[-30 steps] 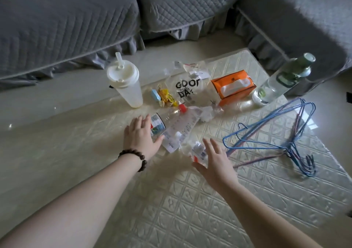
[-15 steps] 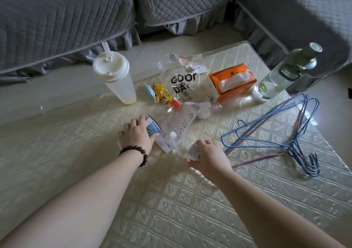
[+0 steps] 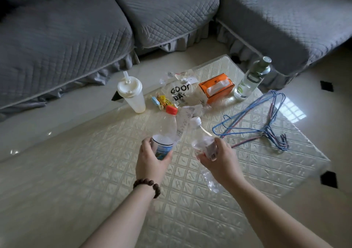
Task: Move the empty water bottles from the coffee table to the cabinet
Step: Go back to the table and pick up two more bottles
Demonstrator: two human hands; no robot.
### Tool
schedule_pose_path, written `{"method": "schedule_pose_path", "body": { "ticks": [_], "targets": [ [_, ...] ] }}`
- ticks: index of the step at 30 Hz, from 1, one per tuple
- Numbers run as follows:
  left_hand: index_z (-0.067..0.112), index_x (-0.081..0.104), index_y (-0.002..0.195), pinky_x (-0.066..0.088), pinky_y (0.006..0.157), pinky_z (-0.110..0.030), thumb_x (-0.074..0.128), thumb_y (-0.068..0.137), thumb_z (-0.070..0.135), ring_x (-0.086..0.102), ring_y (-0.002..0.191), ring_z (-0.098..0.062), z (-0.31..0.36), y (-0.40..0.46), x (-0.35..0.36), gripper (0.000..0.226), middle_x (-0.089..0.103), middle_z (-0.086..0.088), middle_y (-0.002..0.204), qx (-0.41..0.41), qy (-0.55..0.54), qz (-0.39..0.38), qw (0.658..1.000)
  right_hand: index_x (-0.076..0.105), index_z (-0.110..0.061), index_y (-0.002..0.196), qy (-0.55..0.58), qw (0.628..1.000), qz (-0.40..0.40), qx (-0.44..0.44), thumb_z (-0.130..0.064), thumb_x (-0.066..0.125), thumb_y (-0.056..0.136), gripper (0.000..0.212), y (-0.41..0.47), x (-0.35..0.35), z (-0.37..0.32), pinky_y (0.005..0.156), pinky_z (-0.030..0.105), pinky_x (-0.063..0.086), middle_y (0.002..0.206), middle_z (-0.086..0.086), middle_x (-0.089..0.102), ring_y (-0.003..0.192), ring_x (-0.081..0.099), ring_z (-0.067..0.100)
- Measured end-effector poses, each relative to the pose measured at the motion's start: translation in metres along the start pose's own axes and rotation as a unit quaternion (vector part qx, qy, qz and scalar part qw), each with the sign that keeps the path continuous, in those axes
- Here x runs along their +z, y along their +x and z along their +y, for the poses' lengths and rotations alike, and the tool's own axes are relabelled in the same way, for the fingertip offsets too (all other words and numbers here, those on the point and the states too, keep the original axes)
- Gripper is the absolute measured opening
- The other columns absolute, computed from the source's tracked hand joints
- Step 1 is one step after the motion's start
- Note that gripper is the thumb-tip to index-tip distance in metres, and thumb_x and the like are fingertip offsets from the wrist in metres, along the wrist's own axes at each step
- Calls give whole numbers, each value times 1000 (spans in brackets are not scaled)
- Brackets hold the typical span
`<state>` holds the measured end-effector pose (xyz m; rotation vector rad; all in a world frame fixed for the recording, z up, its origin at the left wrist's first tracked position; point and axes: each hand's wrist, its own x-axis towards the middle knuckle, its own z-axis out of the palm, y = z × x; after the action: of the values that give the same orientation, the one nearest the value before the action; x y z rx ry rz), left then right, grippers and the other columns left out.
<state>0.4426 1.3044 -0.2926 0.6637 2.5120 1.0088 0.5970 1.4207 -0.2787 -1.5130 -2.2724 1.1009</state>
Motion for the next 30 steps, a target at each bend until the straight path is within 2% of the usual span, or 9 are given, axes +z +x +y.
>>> {"method": "schedule_pose_path", "body": {
  "ticks": [4, 9, 12, 17, 19, 22, 24, 26, 30],
  "targets": [
    [12, 48, 118, 46, 68, -26, 81, 68, 36, 62, 95, -24, 26, -48, -22, 65, 61, -5, 113, 28, -36, -28, 999, 50, -18, 88, 21, 996, 77, 28, -38, 75, 72, 36, -53, -38, -13, 56, 22, 27, 84, -1, 57, 76, 51, 18],
    [29, 45, 112, 59, 67, -41, 77, 60, 53, 65, 91, -19, 56, -108, -21, 65, 59, 3, 111, 37, -88, -131, 987, 48, -20, 78, 56, 981, 171, 77, -34, 78, 69, 34, -123, -92, -6, 57, 28, 30, 70, -7, 52, 67, 49, 17],
    [35, 42, 109, 59, 65, -45, 71, 57, 63, 65, 91, -20, 73, -144, -6, 65, 60, 3, 109, 52, -91, -188, 977, 52, -19, 80, 68, 969, 216, 96, -32, 78, 70, 31, -166, -125, 11, 56, 24, 30, 74, -4, 54, 70, 49, 17],
    [28, 42, 111, 54, 79, -37, 72, 61, 58, 64, 93, -18, 113, -216, 18, 65, 63, 3, 108, 128, -70, -255, 956, 56, -18, 88, 76, 938, 291, 171, -35, 78, 71, 33, -240, -174, 58, 54, 9, 32, 81, -1, 57, 69, 49, 14],
    [31, 43, 109, 55, 76, -38, 78, 62, 50, 65, 91, -18, 127, -247, 33, 61, 64, 3, 106, 150, -67, -295, 941, 56, -18, 91, 91, 921, 324, 196, -35, 78, 71, 34, -273, -192, 79, 54, 8, 33, 84, 0, 58, 69, 50, 13],
    [43, 42, 103, 59, 68, -45, 78, 55, 58, 67, 88, -18, 146, -297, 63, 62, 64, 5, 103, 150, -68, -360, 918, 57, -17, 96, 106, 896, 364, 229, -35, 77, 73, 35, -325, -219, 113, 55, 7, 35, 86, 1, 57, 66, 48, 4],
    [43, 42, 105, 59, 66, -45, 77, 54, 59, 67, 87, -17, 160, -338, 83, 64, 63, 4, 105, 155, -64, -397, 903, 56, -20, 96, 115, 881, 382, 252, -39, 77, 72, 37, -360, -236, 142, 59, 13, 40, 87, 1, 59, 70, 52, 9],
    [35, 45, 108, 60, 60, -39, 81, 61, 47, 66, 76, -4, 179, -388, 98, 60, 62, 0, 104, 167, -67, -421, 889, 55, -23, 98, 126, 864, 398, 282, -43, 77, 70, 41, -396, -253, 175, 63, 27, 46, 90, 0, 61, 76, 56, 15],
    [20, 45, 106, 42, 47, -6, 78, 76, 26, 55, 56, 7, 217, -495, 133, 45, 55, 9, 86, 217, -43, -471, 854, 53, -26, 103, 147, 830, 430, 322, -48, 76, 69, 46, -474, -288, 241, 65, 27, 46, 94, -3, 62, 82, 59, 15]
  ]
}}
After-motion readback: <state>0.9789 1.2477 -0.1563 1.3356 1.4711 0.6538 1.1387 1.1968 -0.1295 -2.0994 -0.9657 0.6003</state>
